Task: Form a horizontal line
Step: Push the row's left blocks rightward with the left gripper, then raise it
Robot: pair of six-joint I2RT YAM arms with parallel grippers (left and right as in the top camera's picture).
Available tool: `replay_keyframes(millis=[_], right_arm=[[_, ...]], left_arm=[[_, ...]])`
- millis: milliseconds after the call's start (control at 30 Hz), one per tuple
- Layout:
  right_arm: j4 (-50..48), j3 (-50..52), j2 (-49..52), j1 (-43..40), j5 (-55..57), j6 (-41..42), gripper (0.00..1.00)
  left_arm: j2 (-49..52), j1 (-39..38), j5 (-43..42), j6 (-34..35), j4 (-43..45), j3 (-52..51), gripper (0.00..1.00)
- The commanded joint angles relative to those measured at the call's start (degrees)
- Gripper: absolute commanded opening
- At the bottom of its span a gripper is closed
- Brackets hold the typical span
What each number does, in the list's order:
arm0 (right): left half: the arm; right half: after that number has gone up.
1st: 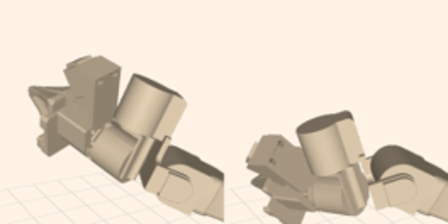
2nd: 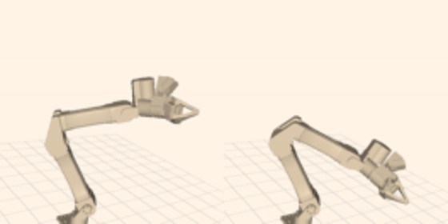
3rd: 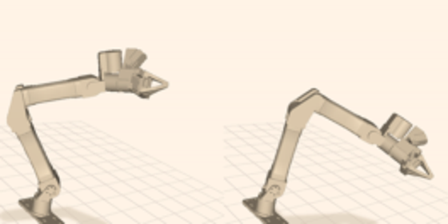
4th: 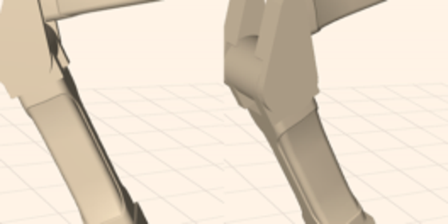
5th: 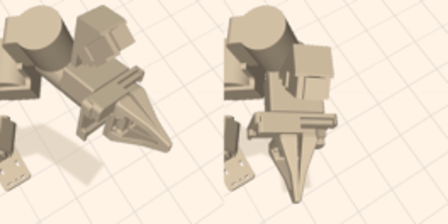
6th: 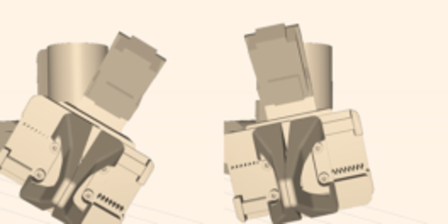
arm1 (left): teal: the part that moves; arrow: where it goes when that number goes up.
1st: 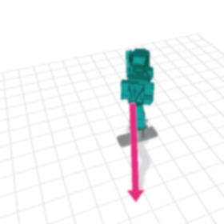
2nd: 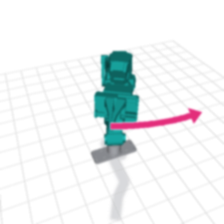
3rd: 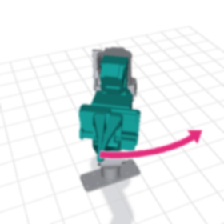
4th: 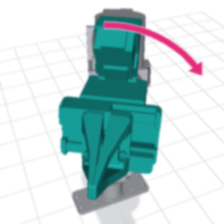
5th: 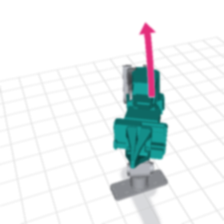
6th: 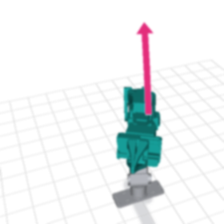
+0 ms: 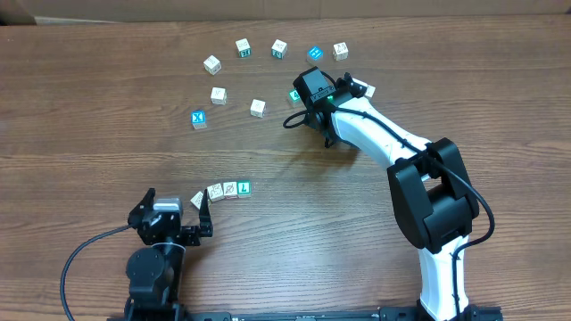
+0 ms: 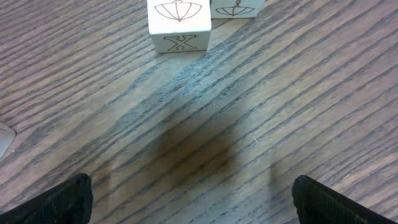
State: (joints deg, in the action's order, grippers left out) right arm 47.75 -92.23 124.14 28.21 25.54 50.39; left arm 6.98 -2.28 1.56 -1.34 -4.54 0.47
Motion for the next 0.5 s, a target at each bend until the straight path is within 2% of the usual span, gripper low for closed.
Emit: replay_keyframes(millis=[0, 133, 467], right_arm=[[-0.11, 0.35, -1.64, 0.0, 0.76, 0.24, 1.0], [-0.11, 0.35, -1.64, 0.0, 0.76, 0.24, 1.0], [-0.11, 0.35, -1.64, 0.0, 0.76, 0.24, 1.0]], left_arm=[[-3.1, -0.42, 0.74, -1.53, -0.02, -0.2, 1.0], [-6.71, -0.42, 0.74, -1.7, -0.04, -0.2, 1.0], [-6.8, -0.42, 1.77, -1.68, 0.04, -0.22, 1.0]])
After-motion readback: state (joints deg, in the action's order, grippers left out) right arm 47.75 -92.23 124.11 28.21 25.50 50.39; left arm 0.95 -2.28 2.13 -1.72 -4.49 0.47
